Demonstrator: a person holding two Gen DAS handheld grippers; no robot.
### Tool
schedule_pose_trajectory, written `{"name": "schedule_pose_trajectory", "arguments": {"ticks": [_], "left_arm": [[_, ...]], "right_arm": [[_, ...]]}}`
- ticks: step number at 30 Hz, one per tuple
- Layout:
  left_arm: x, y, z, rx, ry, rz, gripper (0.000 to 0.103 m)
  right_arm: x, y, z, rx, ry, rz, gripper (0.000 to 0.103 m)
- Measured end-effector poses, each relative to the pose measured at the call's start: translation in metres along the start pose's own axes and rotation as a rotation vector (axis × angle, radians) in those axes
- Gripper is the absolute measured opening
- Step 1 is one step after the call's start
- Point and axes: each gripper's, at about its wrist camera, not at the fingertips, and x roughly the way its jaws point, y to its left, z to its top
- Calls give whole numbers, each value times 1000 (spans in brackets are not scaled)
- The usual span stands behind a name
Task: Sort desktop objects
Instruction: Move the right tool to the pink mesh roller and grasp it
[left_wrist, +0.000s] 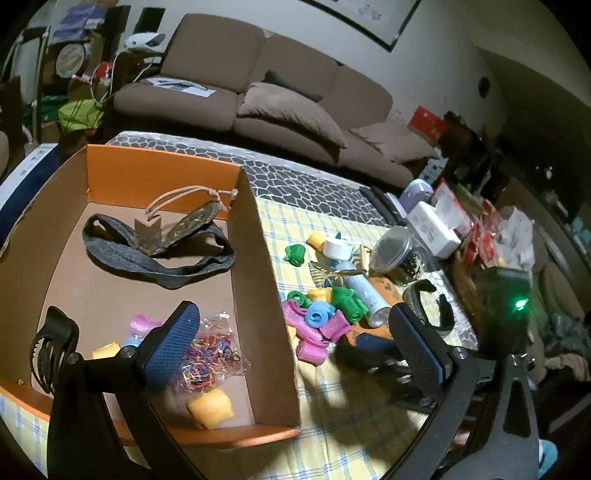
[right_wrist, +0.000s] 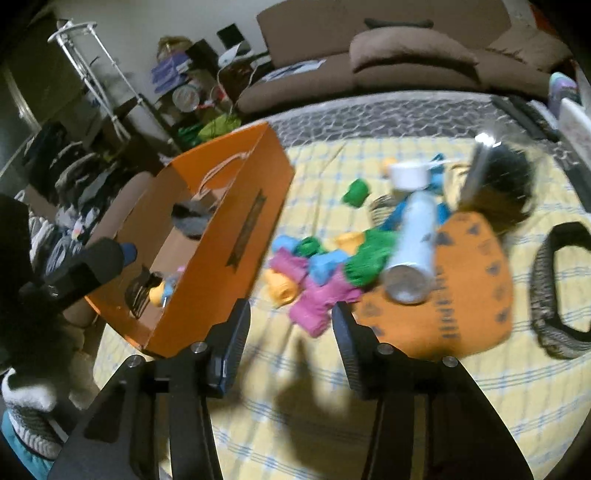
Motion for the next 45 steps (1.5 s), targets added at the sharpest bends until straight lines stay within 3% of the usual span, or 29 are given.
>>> {"name": "schedule_pose_trajectory", "arguments": {"ticks": [13,20,21,32,39,45], "left_arm": [[-4,11,1,-24,-2,-12,103],[-4,9,-1,-21,1,-11,103],[-4,8,-1,-21,1,-11,103],[-1,-2,0,22,0,-19,103],[7,-34,-6,194,16,-11,103],[34,-70,-16,300,106,-1,102]], "right_arm": [[51,8,-9,-56,88,-164,47],[63,0,-11,-19,105,-192,44],[61,0,-11,-21,98,-193,35],[15,-8,2,37,9,-107,35],[-41,-36,18,104,-131,-90,35],[-64,-61,18,160,-173,-105,35]]}}
